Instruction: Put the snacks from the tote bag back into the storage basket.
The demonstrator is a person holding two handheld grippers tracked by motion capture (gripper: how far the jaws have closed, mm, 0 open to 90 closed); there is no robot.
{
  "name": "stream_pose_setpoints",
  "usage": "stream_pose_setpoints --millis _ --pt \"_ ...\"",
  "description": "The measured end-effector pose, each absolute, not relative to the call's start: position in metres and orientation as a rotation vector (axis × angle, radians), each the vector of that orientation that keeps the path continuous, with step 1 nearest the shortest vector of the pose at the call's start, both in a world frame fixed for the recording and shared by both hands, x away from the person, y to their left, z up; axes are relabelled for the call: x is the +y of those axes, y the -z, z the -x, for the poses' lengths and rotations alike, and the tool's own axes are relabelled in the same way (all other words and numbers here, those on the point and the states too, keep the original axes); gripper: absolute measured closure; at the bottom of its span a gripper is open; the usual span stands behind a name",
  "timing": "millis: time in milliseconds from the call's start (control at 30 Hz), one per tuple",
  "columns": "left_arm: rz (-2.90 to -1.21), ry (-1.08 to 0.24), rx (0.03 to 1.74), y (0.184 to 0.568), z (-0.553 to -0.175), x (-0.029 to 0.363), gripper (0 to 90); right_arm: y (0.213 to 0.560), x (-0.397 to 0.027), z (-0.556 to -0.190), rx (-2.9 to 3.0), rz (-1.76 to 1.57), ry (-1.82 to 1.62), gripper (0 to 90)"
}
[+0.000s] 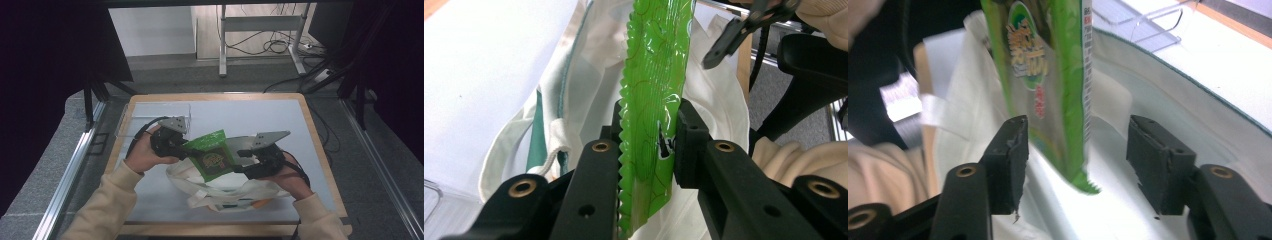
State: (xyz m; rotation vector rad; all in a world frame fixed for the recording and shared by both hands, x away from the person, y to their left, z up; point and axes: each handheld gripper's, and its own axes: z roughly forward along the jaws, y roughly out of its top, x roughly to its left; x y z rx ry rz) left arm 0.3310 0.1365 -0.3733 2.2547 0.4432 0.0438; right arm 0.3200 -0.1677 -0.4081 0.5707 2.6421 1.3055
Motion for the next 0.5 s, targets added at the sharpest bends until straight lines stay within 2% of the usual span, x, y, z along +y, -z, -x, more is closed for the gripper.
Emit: stream_pose_setpoints --millis 500 --pt "-2.17 -0.069 0.473 0.354 -0.332 0.154 75.5 0.415 -0.193 -0.302 2.597 -0.745 -1.346 35.4"
